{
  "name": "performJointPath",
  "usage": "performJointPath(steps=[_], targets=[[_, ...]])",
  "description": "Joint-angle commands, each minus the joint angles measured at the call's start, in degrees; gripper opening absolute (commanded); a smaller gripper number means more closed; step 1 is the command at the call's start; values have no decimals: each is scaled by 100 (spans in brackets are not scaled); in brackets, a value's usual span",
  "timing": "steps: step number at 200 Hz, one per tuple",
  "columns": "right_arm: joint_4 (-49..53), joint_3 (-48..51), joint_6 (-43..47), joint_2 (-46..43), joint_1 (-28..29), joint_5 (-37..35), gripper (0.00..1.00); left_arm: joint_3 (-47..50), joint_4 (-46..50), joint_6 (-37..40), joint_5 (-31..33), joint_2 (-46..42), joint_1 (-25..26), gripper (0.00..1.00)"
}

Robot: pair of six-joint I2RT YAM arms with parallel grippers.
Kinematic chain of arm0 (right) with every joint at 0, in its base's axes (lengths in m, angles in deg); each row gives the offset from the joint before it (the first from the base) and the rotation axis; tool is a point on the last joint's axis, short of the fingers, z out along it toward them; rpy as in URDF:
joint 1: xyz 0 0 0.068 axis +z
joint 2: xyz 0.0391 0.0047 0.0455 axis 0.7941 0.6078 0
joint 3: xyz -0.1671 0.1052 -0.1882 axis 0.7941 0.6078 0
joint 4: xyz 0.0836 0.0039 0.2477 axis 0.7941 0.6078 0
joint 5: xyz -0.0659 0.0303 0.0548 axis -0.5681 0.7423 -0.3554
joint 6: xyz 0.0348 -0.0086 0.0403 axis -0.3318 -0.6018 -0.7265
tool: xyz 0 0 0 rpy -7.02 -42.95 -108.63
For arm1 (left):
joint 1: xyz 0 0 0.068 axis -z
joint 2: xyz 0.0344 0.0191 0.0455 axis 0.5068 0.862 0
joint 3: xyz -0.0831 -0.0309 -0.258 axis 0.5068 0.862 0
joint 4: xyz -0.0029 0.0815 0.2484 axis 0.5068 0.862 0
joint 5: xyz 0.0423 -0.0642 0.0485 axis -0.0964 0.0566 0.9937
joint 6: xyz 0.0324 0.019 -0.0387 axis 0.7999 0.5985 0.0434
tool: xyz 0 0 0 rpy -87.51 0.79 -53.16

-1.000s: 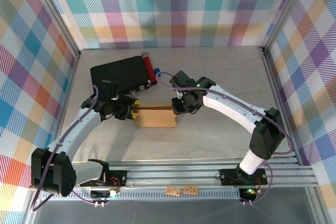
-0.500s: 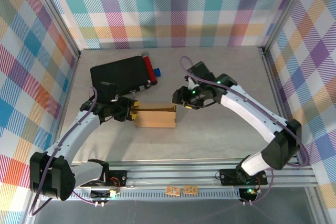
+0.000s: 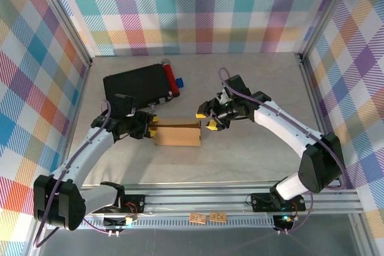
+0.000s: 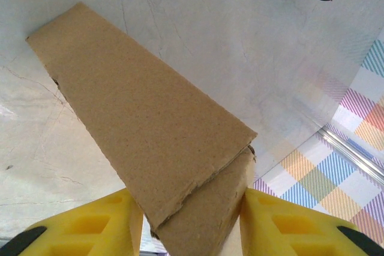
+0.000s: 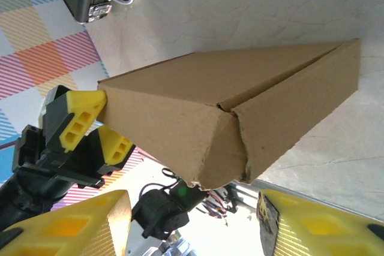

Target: Fold the paper box

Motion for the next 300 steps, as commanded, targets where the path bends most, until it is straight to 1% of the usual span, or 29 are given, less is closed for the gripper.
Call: performJointPath(steps=[1,25,47,55,68,79,93,143,151,167,191,210,223,234,256,300], targets=[[-147,264,-142,101,29,303,57,204,549,33,327,43,32,41],[-298,479,-130,165,21,320,56,202,545,32,343,34,50,41],[-321,485,-82,274,21,300,55,210,549,32,336,30,59,41],[-320,502,-65,294,21,283,53,210,549,24,338,32,59,41],[-326,579,-63,280,21,290,44,218,558,23,348,19,67,40],[-313,679,-38,238,21,268,40,220,566,30,353,9,67,40],[-218,777,31,192,21,208,31,234,567,23,369,-4,68,40],[-328,1139,67,75,-32,148,30,296,558,6,381,-12,68,39],[-329,1163,87,75,-47,157,27,297,558,6,384,-8,68,39],[-370,1258,96,74,-92,182,18,310,550,6,397,-10,68,39],[-521,1429,104,100,-179,287,11,342,541,6,405,-9,68,39],[-669,1544,67,141,-229,422,9,359,532,17,407,-10,68,39],[-711,1588,60,197,-256,493,6,375,523,27,407,-11,68,39],[-718,1608,77,226,-277,535,5,398,514,23,406,-10,68,39],[-703,1610,112,254,-303,540,5,459,464,53,417,-33,68,34],[-646,1519,157,316,-322,536,4,610,259,261,450,-162,50,22]])
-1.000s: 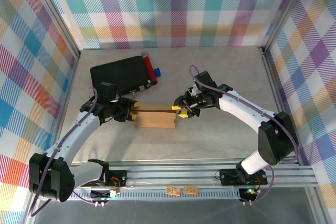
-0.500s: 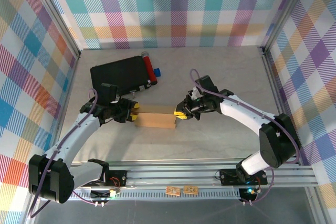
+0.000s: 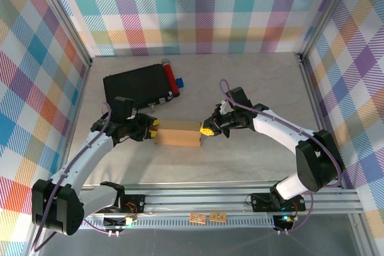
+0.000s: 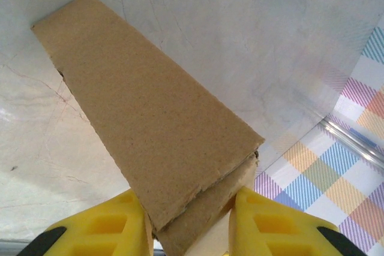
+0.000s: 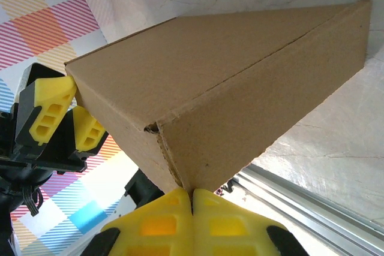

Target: Fold the paper box

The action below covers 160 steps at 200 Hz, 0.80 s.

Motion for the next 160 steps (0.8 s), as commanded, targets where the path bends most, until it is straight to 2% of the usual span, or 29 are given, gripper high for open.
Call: performJointPath(steps=[1,38,68,118,160], targets=[[657,181,76,270,-90,-452,4,354,427,136,461,70,-31,21],[755,82,146,342,-90,-480,2,579,185,235,470,-80,-92,13],[816,23,205,352,-100,-535,0,896,-422,129,419,-192,-110,9],[1234,-412,847,220,-101,-979,0,1138,-2251,-66,96,3,-43,3],[1612,-754,1679,-102,-77,-1139,11,1213,-3195,206,-137,105,109,3]])
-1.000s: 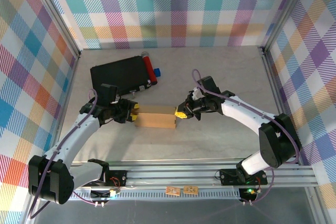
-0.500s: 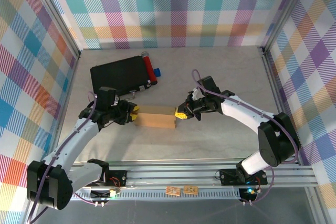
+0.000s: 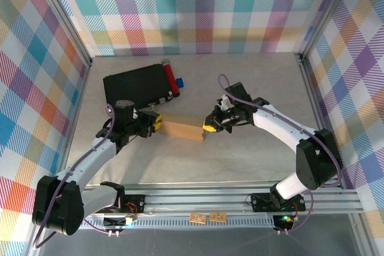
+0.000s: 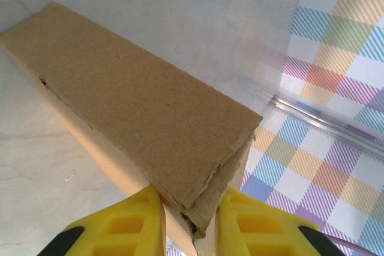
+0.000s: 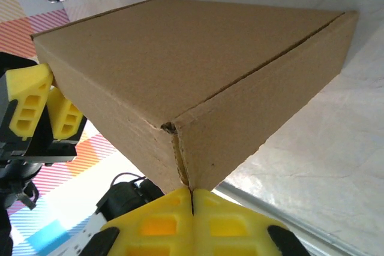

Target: Fold the paper box

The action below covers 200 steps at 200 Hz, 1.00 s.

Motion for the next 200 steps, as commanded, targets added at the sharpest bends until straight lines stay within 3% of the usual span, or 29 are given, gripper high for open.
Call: performJointPath(steps=[1,22,47,63,96,115,137,155,163,165,169,171,200], targets=[[720,-126,725,-186,-38,-428,11,231,-532,169,-47,54,68,3],[976,117,1042,-346,14,-492,14,526,-569,554,-167,-29,131,5],[989,709,1145,-661,69,-524,16,1386,-1107,499,-337,-176,203,11],[963,1006,1119,-859,149,-528,19,1806,-1121,455,-381,-394,280,25],[1025,1218,1112,-975,195,-705,20,1866,393,835,-229,-826,415,57],[1153,986,1159,-966,193,-902,22,1642,1118,1083,-160,-819,415,60],[1438,417,1250,-1054,167,-1348,28,452,3122,1835,784,-959,451,62],[1777,-197,1407,-1212,117,-1990,38,-679,4053,2330,1554,-875,442,64],[1988,-469,1447,-1269,73,-2392,47,-1163,4321,2524,1834,-789,442,73],[2054,-545,1465,-1288,58,-2511,57,-1279,4377,2569,1891,-765,442,77],[2165,-678,1481,-1326,34,-2748,94,-1508,4450,2695,2030,-717,442,96],[2219,-751,1489,-1344,21,-2875,99,-1625,4501,2748,2096,-695,435,99],[2965,-1478,1662,-1880,-27,-5285,99,-3104,5228,3335,3470,-589,429,100]])
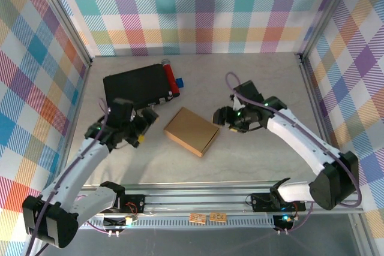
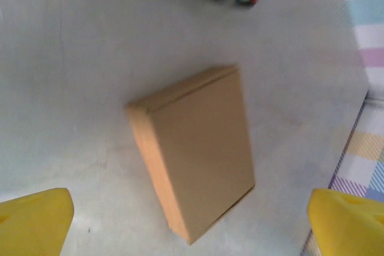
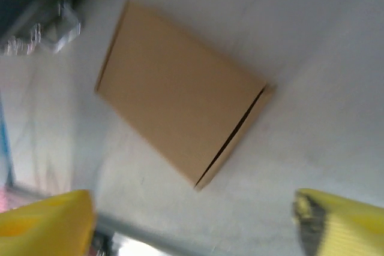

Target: Fold the paper box

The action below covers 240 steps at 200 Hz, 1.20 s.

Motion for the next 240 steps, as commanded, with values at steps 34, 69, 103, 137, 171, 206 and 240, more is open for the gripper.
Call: performJointPath(steps=[34,69,103,137,171,206,240], targets=[[-835,875,1855,-2221,-51,-4452,99,-1018,1426,820,4261,-808,7,100],[-3757,4262,4512,-4409,-116,-4474,99,1905,-1518,3305,5783,-2640,-2,100],[-3640,5477,3578,-4827,-240,-4089,99,3367,-1927,4046,5314,-2768,-282,100],[-5018,5958,3609,-3794,-996,-3171,99,4194,-3921,4642,4204,-1569,-820,100],[-5938,5353,3723,-1743,-2100,-1935,99,3446,-4792,4789,3306,546,-1399,100],[-8060,4922,3875,98,-2538,-1096,99,3065,-6312,4789,2678,1865,-1729,100],[-9010,4558,3852,1302,-2818,-445,99,3187,-7926,4628,2290,2592,-1970,100]])
